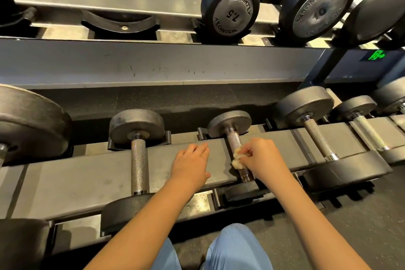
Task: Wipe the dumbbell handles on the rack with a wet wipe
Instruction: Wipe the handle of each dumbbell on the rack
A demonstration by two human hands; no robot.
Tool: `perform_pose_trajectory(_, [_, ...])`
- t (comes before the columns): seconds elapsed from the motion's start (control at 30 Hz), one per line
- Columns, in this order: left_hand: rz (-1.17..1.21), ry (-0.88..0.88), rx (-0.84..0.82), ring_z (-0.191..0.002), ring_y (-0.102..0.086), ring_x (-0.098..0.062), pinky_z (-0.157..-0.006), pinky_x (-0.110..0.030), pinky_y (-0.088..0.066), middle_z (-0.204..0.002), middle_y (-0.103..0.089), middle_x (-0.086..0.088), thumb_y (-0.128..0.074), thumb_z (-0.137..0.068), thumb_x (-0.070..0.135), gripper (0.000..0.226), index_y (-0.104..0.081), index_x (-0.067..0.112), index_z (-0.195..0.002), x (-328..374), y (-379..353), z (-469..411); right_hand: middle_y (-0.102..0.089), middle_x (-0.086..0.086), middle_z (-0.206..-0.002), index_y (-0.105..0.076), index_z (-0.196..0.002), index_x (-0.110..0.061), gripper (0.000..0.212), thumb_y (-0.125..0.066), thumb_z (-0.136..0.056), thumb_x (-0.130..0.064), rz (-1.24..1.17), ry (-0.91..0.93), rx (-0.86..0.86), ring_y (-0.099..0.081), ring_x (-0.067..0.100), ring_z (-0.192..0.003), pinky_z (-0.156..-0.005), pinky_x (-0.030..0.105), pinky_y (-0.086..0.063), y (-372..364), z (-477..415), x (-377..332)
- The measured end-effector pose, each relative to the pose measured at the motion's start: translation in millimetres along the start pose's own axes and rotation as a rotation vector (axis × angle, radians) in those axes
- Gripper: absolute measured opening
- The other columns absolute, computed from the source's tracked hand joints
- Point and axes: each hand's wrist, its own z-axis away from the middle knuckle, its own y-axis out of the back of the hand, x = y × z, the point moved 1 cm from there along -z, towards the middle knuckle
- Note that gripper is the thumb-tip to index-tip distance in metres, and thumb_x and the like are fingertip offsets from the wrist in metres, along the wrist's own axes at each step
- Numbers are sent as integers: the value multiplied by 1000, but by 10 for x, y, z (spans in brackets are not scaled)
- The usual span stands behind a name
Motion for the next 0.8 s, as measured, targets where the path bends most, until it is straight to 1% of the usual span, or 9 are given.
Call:
perform_pose_trajectory(0.03, [-1,2,1,-143,-14,-19,-114,-36,-21,-159,-12,2,-52,-94,39,73,-13,17,-152,2,1,1,-63,0,-96,-70,-100,-14,14,-66,-88,-21,-10,-14,11,-56,7,-77,-64,12,-40,-14,-64,-42])
perform_pose_trajectory(0.13, [-3,7,1,-143,-15,-19,-114,-36,-21,-159,-13,2,-52,-94,39,73,-14,18,-152,14,8,8,-58,6,-113,-63,-118,-14,26,-56,-94,-23,84,58,148,-56,19,-103,-79,18,-35,-59,-261,-170])
perform_pose_trajectory(0.2, [-5,10,7,-143,-15,-19,-115,-36,-21,-159,-14,2,-53,-94,38,73,-14,18,-152,18,6,20,-57,6,-118,-60,-122,-13,31,-57,-94,-25,101,42,182,-55,21,-109,-80,20,-35,-65,-323,-192])
perform_pose_trajectory(0.3, [-11,7,17,-142,-17,-19,-114,-35,-22,-158,-16,2,-53,-94,38,72,-17,18,-152,25,0,37,-58,4,-116,-63,-120,-15,29,-59,-92,-25,153,51,97,-56,20,-107,-83,20,-39,-67,-193,-143])
perform_pose_trajectory(0.4, [28,-33,33,-137,-24,-18,-111,-34,-26,-154,-25,2,-53,-94,36,63,-27,18,-148,53,15,37,-64,2,-105,-72,-104,-15,17,-65,-88,-20,113,66,27,-61,17,-96,-84,25,-49,-20,-4,-6])
perform_pose_trajectory(0.5, [280,-75,69,-127,-36,-14,-106,-32,-33,-140,-42,4,-53,-94,37,51,-40,22,-141,119,67,29,-62,-2,-84,-70,-87,-16,7,-71,-81,-12,-35,43,46,-59,14,-81,-70,22,-47,17,118,118])
perform_pose_trajectory(0.6, [597,-102,90,-114,-48,-9,-100,-30,-42,-129,-48,7,-57,-93,35,53,-41,24,-142,244,115,41,-56,-9,-72,-65,-82,-15,12,-75,-77,-10,-215,53,138,-54,9,-69,-59,10,-40,14,187,152])
perform_pose_trajectory(0.73, [1000,-101,151,-89,-59,-2,-84,-20,-50,-112,-56,7,-65,-88,17,50,-50,26,-135,384,95,42,-62,-10,-71,-73,-86,-12,10,-76,-77,-9,-469,64,176,-57,-1,-65,-61,6,-44,3,220,161])
perform_pose_trajectory(0.8, [1118,-59,196,-85,-61,-1,-80,-19,-51,-109,-61,5,-67,-86,13,45,-56,23,-129,406,96,32,-67,-9,-78,-74,-92,-13,12,-72,-81,-9,-561,74,142,-61,-2,-72,-65,7,-46,0,217,166])
